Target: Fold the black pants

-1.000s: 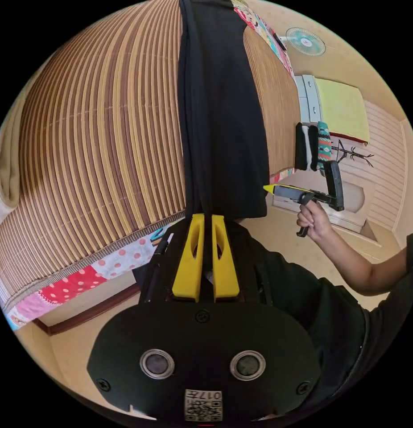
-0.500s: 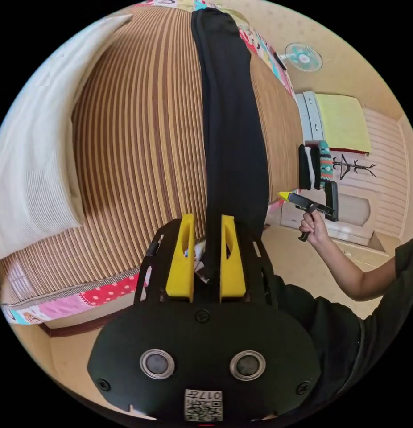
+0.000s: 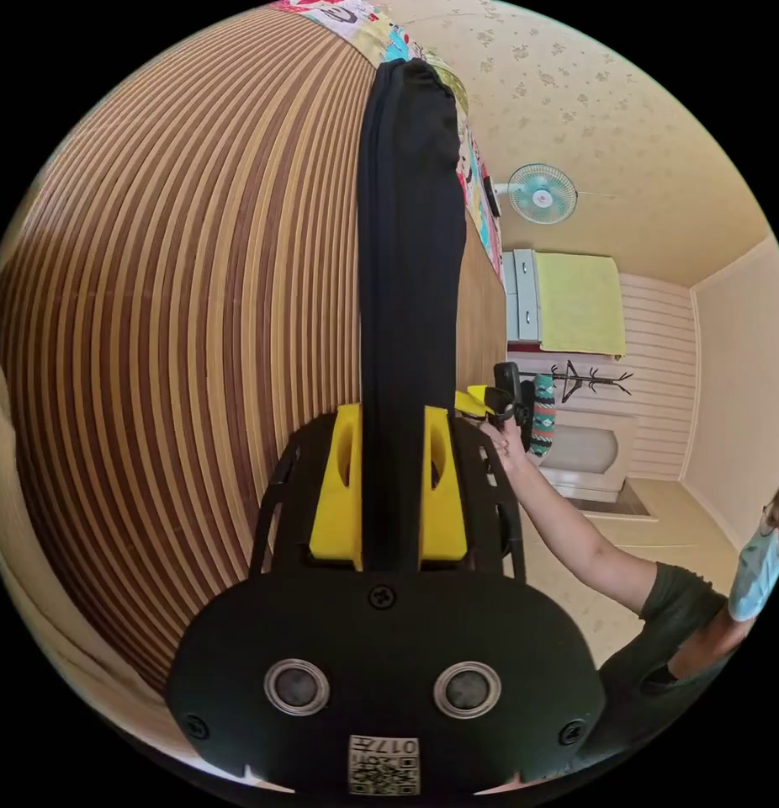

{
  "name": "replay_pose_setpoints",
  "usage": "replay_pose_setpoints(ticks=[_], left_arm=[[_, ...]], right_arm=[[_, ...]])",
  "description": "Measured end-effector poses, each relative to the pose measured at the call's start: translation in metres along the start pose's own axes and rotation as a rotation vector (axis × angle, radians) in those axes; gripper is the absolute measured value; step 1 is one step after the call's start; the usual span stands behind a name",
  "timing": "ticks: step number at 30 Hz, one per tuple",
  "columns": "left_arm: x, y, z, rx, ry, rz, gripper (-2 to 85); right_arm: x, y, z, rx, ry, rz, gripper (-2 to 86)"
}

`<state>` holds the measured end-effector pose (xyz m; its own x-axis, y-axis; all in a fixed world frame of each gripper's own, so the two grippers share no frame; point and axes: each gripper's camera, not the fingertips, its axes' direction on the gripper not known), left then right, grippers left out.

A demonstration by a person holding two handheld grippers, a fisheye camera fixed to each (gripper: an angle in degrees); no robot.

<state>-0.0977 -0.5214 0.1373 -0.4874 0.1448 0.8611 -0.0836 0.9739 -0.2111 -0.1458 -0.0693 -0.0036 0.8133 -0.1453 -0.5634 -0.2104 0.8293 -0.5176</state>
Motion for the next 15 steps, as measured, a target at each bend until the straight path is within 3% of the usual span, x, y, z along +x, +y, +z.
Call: replay_pose_setpoints(ticks=[5, 10, 15], left_arm=[[0.009, 0.002, 0.007, -0.044, -0.003, -0.037, 4.1], [0.063, 0.059, -0.038, 0.042, 0.236, 0.140, 3.7], [0.150, 0.139, -0.082, 0.073, 0.316, 0.286, 3.7]], right_arm=[[-0.002, 0.009, 0.002, -0.015, 0.069, -0.006, 4.5], [-0.041, 0.067, -0.035, 0.068, -0.104, -0.151, 3.0], [-0.120, 0.149, -0.060, 0.083, -0.153, -0.338, 2.1]])
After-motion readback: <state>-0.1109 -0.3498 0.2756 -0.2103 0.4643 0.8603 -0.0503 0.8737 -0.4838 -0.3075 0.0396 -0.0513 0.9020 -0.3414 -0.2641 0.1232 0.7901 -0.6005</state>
